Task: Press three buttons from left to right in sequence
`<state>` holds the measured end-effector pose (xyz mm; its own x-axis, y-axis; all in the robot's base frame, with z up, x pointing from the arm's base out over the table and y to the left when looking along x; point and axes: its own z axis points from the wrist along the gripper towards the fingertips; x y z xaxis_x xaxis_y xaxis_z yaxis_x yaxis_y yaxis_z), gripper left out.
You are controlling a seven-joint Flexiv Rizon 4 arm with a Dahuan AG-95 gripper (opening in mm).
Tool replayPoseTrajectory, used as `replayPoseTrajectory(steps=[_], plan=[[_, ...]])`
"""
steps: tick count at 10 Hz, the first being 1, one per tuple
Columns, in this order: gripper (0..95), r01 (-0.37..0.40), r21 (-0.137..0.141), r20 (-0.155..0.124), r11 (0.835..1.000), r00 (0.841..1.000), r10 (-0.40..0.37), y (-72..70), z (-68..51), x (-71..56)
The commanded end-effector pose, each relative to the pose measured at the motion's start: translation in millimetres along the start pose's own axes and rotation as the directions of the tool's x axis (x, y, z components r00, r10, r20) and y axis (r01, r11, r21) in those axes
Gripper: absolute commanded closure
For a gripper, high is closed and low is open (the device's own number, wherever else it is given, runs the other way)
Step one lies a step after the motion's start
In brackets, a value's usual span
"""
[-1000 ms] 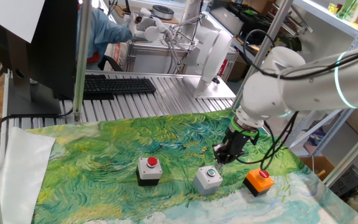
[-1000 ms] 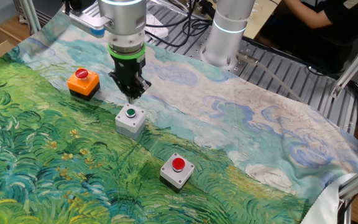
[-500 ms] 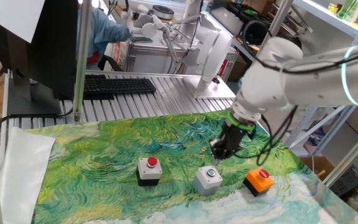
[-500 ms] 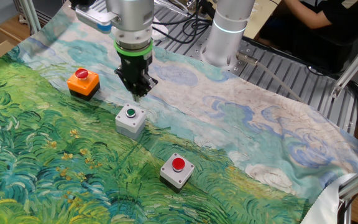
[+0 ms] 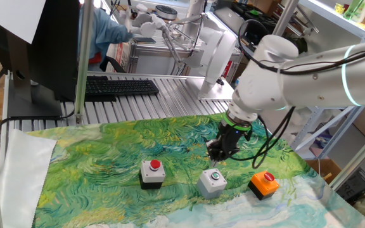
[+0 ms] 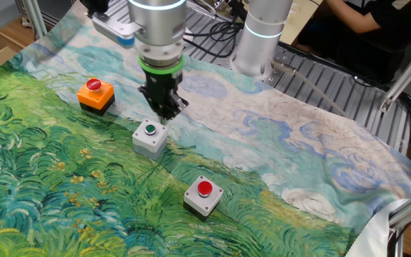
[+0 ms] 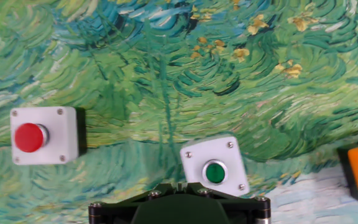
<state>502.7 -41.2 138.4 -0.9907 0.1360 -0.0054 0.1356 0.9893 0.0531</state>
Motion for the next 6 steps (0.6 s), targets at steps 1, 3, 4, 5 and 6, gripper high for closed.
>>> replayPoseTrajectory(steps=[1,3,4,5,6], plan=[[95.0,-0.006,-0.001,-0.002,1.0,1.0,0.006,6.8,0.4,-2.6],[95.0,-0.003,-0.001,0.0,1.0,1.0,0.003,8.9,1.9,-3.6],[95.0,-0.008,0.001,0.001,1.0,1.0,0.008,10.8,3.2,-5.3],[95.0,-0.015,0.002,0.001,1.0,1.0,0.015,12.7,4.0,-7.0],[95.0,-0.02,0.002,0.001,1.0,1.0,0.02,14.4,4.0,-8.2]])
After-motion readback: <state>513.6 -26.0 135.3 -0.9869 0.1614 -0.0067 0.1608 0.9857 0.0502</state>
